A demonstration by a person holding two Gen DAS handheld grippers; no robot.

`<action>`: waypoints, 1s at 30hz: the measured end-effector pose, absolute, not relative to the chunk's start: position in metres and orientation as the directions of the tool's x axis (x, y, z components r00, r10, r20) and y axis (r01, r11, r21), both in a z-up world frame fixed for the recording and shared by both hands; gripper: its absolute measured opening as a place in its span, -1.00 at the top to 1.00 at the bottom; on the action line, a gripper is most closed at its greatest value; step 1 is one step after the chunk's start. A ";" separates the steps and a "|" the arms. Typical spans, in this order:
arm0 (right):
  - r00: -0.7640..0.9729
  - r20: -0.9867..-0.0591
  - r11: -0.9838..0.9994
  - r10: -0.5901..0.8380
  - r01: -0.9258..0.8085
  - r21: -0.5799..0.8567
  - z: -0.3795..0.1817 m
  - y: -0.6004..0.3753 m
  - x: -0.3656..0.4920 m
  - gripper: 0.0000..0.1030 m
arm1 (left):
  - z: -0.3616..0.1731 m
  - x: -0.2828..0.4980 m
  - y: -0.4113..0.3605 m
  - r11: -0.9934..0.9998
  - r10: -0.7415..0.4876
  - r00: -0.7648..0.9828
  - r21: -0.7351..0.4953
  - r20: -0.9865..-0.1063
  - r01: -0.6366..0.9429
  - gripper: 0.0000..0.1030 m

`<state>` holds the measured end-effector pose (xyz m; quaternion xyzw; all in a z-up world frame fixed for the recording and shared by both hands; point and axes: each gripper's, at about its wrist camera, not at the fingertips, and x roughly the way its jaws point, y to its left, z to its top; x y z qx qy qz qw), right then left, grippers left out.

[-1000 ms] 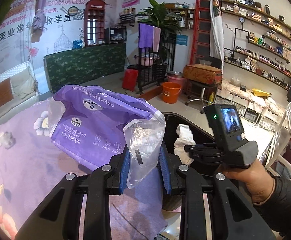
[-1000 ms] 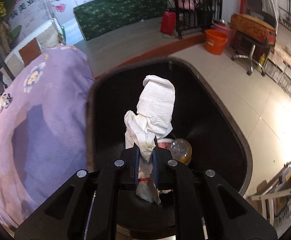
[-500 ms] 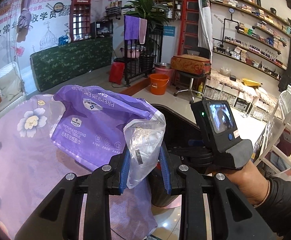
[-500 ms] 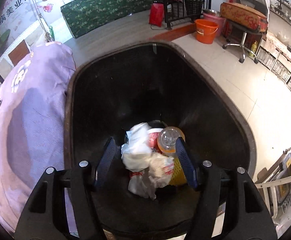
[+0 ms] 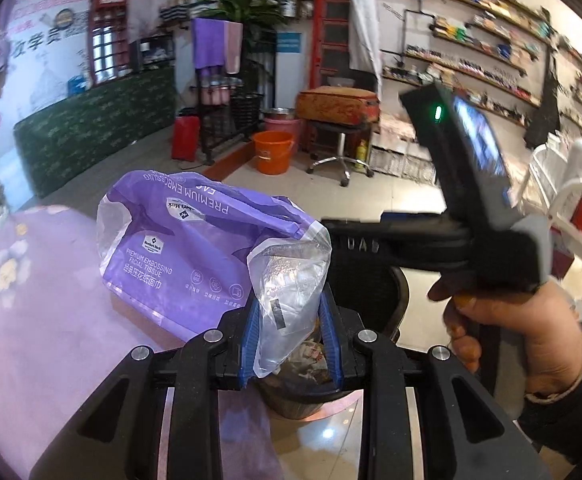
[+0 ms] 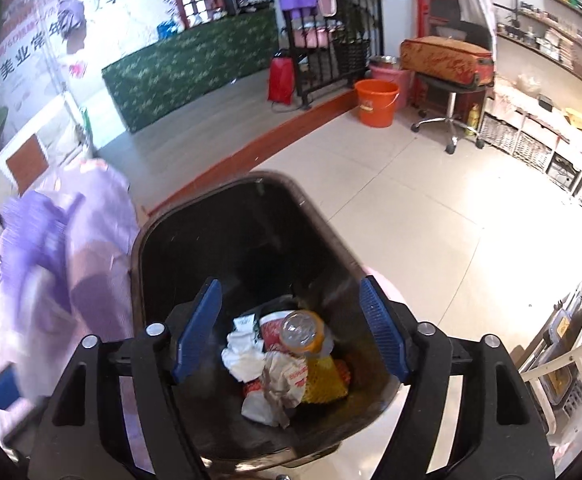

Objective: Collect trash
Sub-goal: 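Open the right gripper over the bin while the left gripper lowers the purple package in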

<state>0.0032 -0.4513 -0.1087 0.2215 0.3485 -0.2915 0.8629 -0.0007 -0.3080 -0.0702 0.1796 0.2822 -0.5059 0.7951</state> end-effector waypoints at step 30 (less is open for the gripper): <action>0.531 -0.709 0.613 -0.464 0.770 0.175 -0.099 -0.498 -0.032 -0.53 | -0.111 0.005 -0.356 0.288 -0.700 0.156 -0.075 -0.697 0.955 -0.69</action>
